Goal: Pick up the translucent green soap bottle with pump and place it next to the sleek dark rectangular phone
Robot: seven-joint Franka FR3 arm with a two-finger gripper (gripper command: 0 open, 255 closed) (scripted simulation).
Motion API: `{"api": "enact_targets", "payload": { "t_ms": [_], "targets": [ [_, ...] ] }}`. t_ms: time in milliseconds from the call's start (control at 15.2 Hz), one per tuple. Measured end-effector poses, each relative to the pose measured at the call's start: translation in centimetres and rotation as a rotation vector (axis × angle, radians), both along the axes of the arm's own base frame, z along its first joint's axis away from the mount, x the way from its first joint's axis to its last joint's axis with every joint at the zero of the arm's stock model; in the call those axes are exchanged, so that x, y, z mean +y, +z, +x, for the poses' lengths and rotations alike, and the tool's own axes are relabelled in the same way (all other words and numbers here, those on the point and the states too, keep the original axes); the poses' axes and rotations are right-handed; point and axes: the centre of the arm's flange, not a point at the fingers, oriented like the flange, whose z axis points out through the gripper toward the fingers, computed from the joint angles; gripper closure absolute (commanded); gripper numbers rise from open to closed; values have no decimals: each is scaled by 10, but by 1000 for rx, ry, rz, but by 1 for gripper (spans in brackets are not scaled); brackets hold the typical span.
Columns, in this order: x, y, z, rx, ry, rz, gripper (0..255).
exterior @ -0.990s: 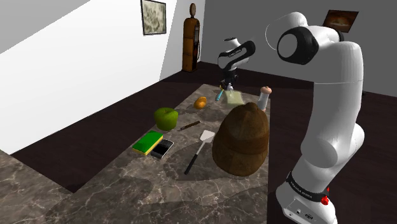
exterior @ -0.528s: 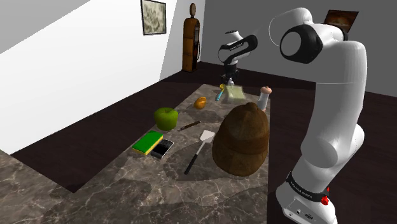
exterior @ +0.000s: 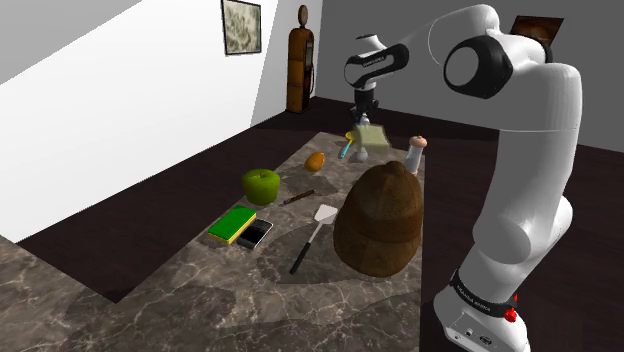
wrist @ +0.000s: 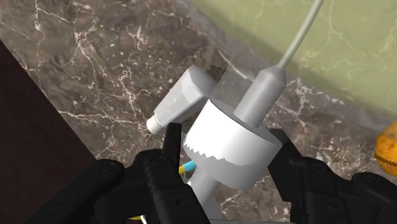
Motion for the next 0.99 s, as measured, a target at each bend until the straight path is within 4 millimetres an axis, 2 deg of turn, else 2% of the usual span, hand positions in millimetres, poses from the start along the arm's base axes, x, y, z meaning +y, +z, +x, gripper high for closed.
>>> {"api": "enact_targets", "payload": {
  "t_ms": [396,528,660,990],
  "targets": [
    [0,32,-1,0,0,0,255],
    [6,35,-2,0,0,0,255],
    [24,40,-8,0,0,1,255],
    [87,39,-26,1,1,1,255]
  ]
}}
